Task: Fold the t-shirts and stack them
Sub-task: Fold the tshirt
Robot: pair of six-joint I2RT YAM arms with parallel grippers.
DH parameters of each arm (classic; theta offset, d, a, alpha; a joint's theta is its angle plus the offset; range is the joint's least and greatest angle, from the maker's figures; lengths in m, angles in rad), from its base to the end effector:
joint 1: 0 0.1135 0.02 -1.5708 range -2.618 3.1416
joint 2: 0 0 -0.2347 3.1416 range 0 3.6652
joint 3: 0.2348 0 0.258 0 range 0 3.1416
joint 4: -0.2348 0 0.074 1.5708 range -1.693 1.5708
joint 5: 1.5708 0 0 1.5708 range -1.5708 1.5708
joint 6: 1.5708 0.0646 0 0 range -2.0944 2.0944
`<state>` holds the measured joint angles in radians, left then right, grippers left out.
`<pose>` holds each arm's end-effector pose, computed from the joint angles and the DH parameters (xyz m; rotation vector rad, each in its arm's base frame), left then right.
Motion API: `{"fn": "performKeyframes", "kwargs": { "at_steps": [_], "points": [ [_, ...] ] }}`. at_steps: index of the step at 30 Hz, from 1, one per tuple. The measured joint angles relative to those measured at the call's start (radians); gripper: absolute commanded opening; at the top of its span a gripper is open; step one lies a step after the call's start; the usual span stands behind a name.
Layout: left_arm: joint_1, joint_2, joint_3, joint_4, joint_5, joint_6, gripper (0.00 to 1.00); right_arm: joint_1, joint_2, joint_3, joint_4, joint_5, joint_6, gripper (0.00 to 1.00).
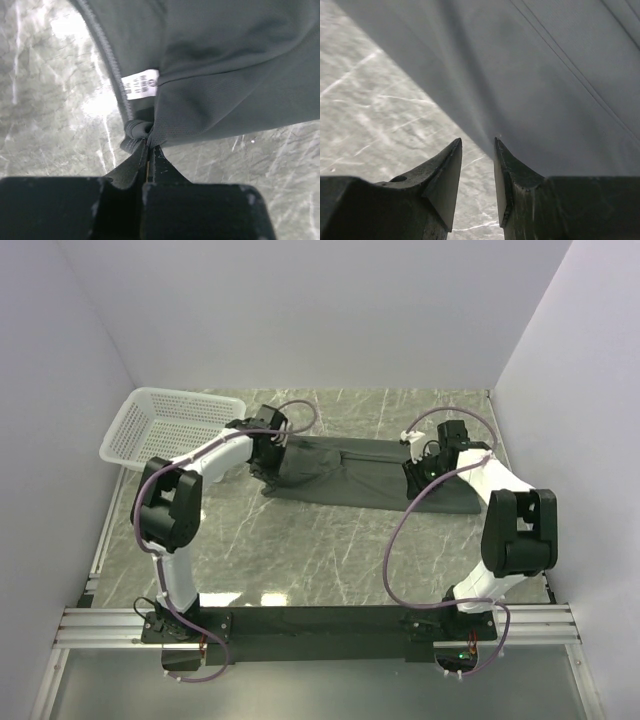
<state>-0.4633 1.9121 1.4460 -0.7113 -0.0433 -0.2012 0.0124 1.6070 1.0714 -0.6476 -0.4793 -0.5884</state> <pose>0.3616 -0.1775 0.1476 0.3480 2.7311 -0.1226 0.3242 0.0338 0.1500 -0.8889 2.4480 0.4644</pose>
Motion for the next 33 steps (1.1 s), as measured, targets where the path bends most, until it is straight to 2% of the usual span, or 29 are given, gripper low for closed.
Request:
{"fn": "performKeyframes", "kwargs": {
  "at_steps": [3,8,13,16,25,33],
  "points": [
    [0.057,0.000,-0.002,-0.005,0.073,-0.010,0.01,0.000,0.033,0.000,0.017,0.041,0.016,0.39],
    [0.127,0.001,-0.002,-0.007,0.161,-0.024,0.12,0.000,0.063,0.000,0.037,0.089,0.030,0.39],
    [0.124,0.029,0.017,-0.013,0.180,-0.025,0.29,0.000,0.085,-0.001,0.050,0.124,0.040,0.39],
    [0.121,0.037,0.028,-0.014,0.176,-0.026,0.34,0.000,0.091,-0.001,0.055,0.142,0.043,0.38],
    [0.117,0.029,0.044,-0.020,0.064,-0.025,0.39,0.000,0.092,-0.001,0.059,0.169,0.053,0.38],
    [0.107,-0.019,0.044,-0.023,0.019,-0.027,0.41,-0.045,0.014,0.002,0.042,0.113,0.051,0.40]
  ]
}}
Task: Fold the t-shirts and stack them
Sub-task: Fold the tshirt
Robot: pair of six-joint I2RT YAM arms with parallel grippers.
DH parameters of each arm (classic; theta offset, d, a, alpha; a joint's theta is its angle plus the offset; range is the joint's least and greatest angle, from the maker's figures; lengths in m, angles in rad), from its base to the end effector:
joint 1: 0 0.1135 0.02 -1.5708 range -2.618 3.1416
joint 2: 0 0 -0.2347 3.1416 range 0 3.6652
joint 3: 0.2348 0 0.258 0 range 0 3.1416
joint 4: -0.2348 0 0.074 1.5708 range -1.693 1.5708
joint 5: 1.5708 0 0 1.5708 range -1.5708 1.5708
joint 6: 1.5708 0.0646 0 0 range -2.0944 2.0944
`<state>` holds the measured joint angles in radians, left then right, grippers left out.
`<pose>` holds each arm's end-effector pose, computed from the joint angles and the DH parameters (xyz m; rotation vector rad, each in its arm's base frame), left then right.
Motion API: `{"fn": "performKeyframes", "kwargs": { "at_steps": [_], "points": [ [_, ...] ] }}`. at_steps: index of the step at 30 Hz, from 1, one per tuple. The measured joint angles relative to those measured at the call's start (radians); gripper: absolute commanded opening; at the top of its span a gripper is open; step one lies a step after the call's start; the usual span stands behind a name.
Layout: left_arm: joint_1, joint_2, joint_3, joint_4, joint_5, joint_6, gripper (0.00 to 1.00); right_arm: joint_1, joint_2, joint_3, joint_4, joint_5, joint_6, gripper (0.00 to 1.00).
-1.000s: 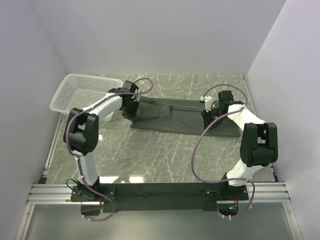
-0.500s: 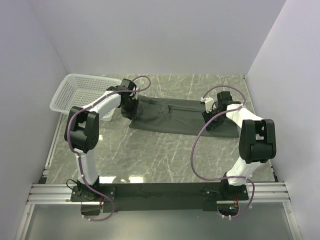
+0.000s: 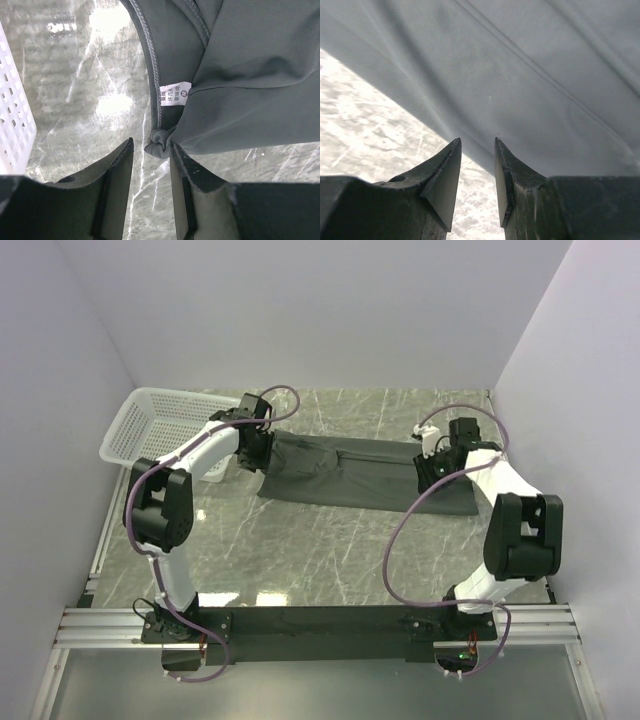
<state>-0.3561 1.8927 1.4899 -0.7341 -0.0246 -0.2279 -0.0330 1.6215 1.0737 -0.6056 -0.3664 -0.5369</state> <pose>0.3819 -0.1404 0.1673 0.1666 2.7106 -0.1403 0.3324 0.0122 0.1457 -0.7541 2.5165 0.3105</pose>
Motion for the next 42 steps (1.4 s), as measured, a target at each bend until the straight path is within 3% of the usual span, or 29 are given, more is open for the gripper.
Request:
{"fn": "performKeyframes", "kwargs": {
  "at_steps": [9,15,19,26,35,42],
  "points": [
    [-0.006,-0.023,-0.040,0.023,0.001,-0.008,0.39,-0.013,-0.107,0.040,-0.029,-0.143,-0.011,0.40],
    [-0.019,-0.184,-0.125,0.075,0.043,-0.036,0.35,-0.013,-0.101,0.056,-0.043,-0.230,-0.013,0.40],
    [-0.021,-0.262,-0.170,0.154,0.129,-0.078,0.28,-0.013,-0.079,0.096,-0.040,-0.274,-0.002,0.39],
    [-0.024,-0.110,-0.186,0.266,0.226,-0.158,0.24,-0.013,-0.074,0.105,-0.038,-0.300,0.025,0.39],
    [-0.025,0.050,-0.185,0.321,0.204,-0.212,0.21,-0.046,-0.074,0.105,-0.033,-0.313,0.052,0.39],
    [-0.022,0.091,-0.159,0.361,0.196,-0.227,0.27,-0.055,-0.074,0.104,-0.033,-0.317,0.056,0.39]
  ]
}}
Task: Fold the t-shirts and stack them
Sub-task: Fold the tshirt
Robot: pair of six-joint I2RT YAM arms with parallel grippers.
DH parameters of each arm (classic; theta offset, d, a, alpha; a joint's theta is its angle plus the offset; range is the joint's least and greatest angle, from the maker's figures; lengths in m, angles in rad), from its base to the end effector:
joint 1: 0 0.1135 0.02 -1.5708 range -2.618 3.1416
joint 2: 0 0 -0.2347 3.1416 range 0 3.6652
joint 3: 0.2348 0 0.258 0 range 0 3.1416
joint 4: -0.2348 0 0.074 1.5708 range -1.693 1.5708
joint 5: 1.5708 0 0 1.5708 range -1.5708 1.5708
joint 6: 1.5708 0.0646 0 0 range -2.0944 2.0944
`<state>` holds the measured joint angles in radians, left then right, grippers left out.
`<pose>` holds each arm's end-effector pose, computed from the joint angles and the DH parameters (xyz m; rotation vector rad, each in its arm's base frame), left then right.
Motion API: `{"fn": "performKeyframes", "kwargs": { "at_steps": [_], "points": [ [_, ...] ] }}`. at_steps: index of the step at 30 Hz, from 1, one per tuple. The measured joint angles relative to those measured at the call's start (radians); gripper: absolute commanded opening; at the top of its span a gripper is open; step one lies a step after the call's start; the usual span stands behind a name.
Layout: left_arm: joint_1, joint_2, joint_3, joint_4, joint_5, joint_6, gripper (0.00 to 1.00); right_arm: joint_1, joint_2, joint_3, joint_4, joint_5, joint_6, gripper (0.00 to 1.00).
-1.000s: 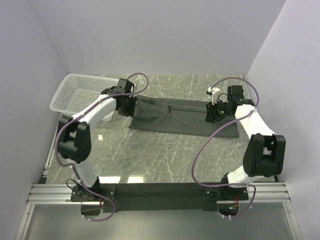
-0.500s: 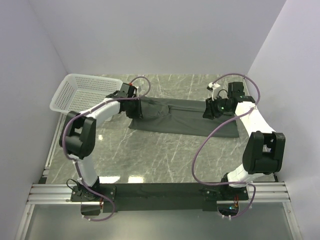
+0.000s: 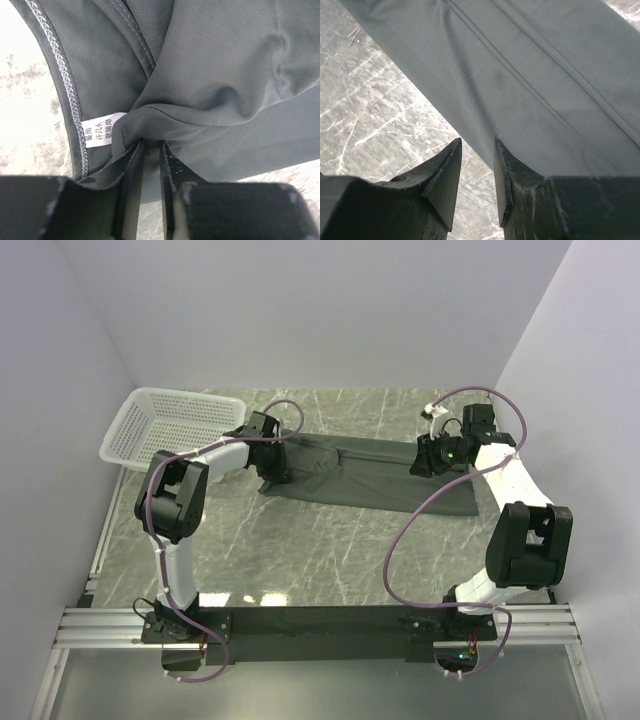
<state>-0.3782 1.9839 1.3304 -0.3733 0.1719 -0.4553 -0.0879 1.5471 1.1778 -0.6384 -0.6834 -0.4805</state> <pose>0.3873 -0.1658 0.1058 -0.0387 2.6670 -0.5112 0.3386 0.0111 0.2086 -0.6966 2.2616 0.6127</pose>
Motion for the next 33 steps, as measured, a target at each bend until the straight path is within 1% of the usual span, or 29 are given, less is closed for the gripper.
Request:
{"fn": "performKeyframes", "kwargs": {
  "at_steps": [1,6,9,10,13,14,15,17,18,20,21,22,25,29,33],
  "points": [
    [0.000,0.000,0.000,0.003,0.000,0.000,0.31,0.000,0.000,0.000,0.000,0.000,0.000,0.39],
    [0.000,-0.030,0.000,0.008,-0.002,0.009,0.41,-0.003,0.000,-0.001,-0.002,-0.001,-0.009,0.39],
    [0.000,-0.093,0.000,0.003,0.000,0.017,0.43,-0.010,-0.004,-0.001,-0.006,-0.006,-0.013,0.39],
    [0.000,-0.112,0.002,0.001,0.002,0.017,0.45,-0.013,-0.006,-0.001,-0.008,-0.007,-0.015,0.39],
    [0.000,-0.164,0.035,-0.005,0.018,0.016,0.47,-0.023,-0.013,-0.001,-0.010,-0.010,-0.016,0.39],
    [0.000,-0.172,0.050,-0.003,0.026,0.013,0.47,-0.026,-0.016,-0.001,-0.010,-0.010,-0.016,0.39],
    [-0.001,-0.175,0.063,0.002,0.033,0.007,0.43,-0.028,-0.019,-0.001,-0.011,-0.010,-0.016,0.39],
    [-0.005,-0.171,0.079,0.013,0.042,-0.010,0.40,-0.032,-0.023,-0.001,-0.010,-0.010,-0.015,0.39],
    [-0.009,-0.166,0.086,0.013,0.043,-0.019,0.36,-0.034,-0.025,-0.001,-0.010,-0.009,-0.014,0.39],
    [-0.020,-0.137,0.111,0.008,0.044,-0.040,0.31,-0.037,-0.029,-0.001,-0.006,-0.006,-0.007,0.38],
    [-0.030,-0.108,0.135,0.008,0.043,-0.052,0.27,-0.037,-0.031,-0.001,-0.003,-0.003,-0.002,0.38],
    [-0.039,-0.079,0.157,0.005,0.042,-0.064,0.25,-0.038,-0.032,-0.001,0.001,0.004,0.004,0.37],
    [-0.063,0.013,0.217,-0.006,0.039,-0.091,0.23,-0.042,-0.034,-0.001,0.013,0.021,0.024,0.34],
    [-0.084,0.124,0.275,-0.030,0.030,-0.121,0.22,-0.058,-0.034,-0.003,0.026,0.038,0.042,0.34],
    [-0.088,0.190,0.303,-0.063,0.013,-0.137,0.22,-0.079,-0.038,-0.008,0.033,0.041,0.047,0.34]
  ]
}}
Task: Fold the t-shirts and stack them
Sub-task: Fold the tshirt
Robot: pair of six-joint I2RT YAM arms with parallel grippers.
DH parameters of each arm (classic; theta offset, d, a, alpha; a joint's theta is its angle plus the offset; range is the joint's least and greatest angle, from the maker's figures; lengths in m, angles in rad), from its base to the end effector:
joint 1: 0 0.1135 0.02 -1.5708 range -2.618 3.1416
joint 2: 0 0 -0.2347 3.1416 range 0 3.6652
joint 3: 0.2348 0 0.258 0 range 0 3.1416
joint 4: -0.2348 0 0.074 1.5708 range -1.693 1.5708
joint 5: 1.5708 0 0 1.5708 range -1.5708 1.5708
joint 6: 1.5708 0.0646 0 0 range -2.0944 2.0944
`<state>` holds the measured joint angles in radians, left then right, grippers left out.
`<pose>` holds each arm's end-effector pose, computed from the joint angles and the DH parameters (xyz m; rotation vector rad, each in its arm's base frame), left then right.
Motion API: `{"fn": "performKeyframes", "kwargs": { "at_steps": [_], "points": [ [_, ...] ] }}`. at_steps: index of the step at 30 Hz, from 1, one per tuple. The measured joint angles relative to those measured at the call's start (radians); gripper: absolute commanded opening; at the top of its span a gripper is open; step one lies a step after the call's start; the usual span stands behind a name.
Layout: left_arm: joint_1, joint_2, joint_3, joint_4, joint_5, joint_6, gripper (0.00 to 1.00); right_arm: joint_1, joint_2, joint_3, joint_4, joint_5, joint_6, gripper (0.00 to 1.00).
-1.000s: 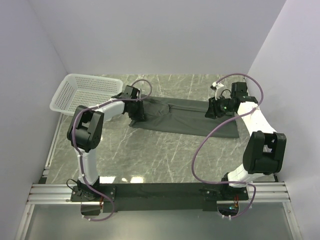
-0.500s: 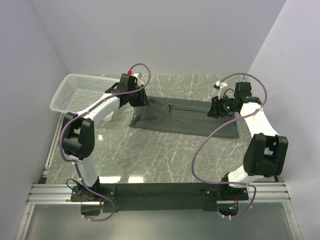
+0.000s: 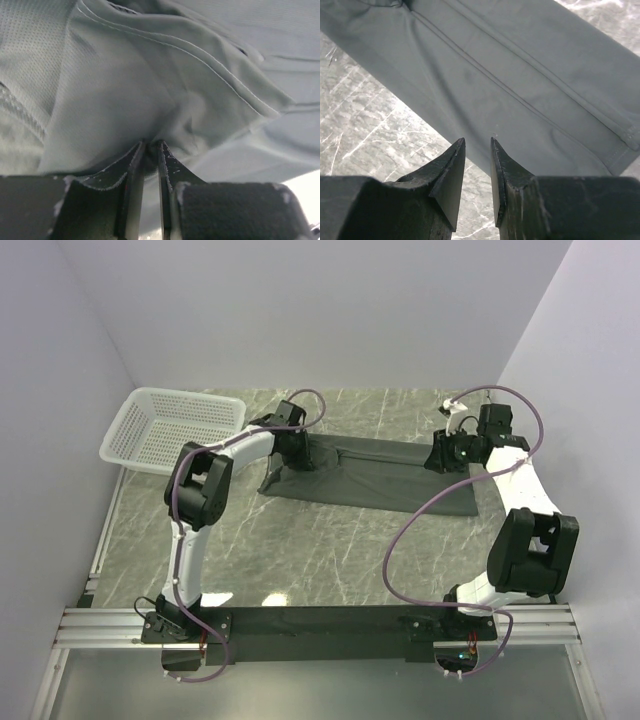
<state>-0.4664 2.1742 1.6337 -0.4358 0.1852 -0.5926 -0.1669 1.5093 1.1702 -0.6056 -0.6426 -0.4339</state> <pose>0.4200 -0.2248 0.1152 -0.0919 2.6508 -0.6227 0.3376 -0.0176 0.2190 -0.5561 2.2644 0.5150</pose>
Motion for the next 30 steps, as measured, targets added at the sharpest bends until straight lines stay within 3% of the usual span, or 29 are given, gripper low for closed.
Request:
{"fn": "performKeyframes", "kwargs": {
  "at_steps": [13,24,30],
  "points": [
    [0.001,0.170,0.245,-0.041,-0.023,0.000,0.23,-0.013,-0.008,-0.002,0.011,-0.004,0.006,0.33],
    [0.021,0.421,0.679,-0.136,-0.006,-0.009,0.34,-0.014,-0.019,-0.038,0.006,-0.014,-0.023,0.34],
    [0.056,0.418,0.660,-0.094,0.067,-0.053,0.44,0.025,0.005,-0.042,-0.073,-0.026,-0.190,0.34]
  ]
}}
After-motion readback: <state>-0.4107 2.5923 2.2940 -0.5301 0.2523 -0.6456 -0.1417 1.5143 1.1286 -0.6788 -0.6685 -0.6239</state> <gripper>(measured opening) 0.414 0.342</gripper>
